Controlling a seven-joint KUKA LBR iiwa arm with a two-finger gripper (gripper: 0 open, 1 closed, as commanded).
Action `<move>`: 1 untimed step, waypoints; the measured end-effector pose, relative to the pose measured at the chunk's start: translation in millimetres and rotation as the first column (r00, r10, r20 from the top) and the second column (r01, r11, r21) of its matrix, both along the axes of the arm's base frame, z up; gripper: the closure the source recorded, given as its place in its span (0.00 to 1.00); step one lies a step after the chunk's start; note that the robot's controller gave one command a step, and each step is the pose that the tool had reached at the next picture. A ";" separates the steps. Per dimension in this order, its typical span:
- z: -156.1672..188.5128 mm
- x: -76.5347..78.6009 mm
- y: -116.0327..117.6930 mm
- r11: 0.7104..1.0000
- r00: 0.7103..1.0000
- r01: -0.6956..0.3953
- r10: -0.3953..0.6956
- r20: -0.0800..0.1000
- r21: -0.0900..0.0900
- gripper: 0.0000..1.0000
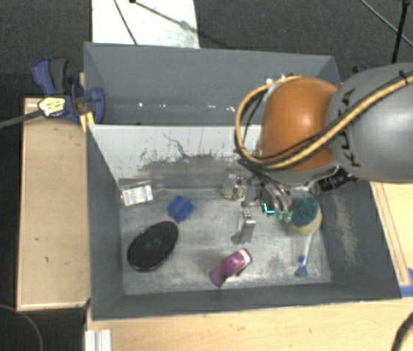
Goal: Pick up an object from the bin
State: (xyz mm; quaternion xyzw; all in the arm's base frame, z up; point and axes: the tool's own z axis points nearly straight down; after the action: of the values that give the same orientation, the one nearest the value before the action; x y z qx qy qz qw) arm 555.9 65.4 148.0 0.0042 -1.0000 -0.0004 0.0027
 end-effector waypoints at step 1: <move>-74.2 -58.5 -5.1 0.990 0.990 -0.141 0.141 0.019 0.000 0.00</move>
Offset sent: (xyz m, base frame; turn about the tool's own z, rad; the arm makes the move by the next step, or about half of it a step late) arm -0.0628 -0.0059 -0.0780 -0.1427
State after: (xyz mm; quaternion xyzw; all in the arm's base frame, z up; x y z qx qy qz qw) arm 497.4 60.3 73.7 0.0748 -0.9972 -0.0009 -0.0069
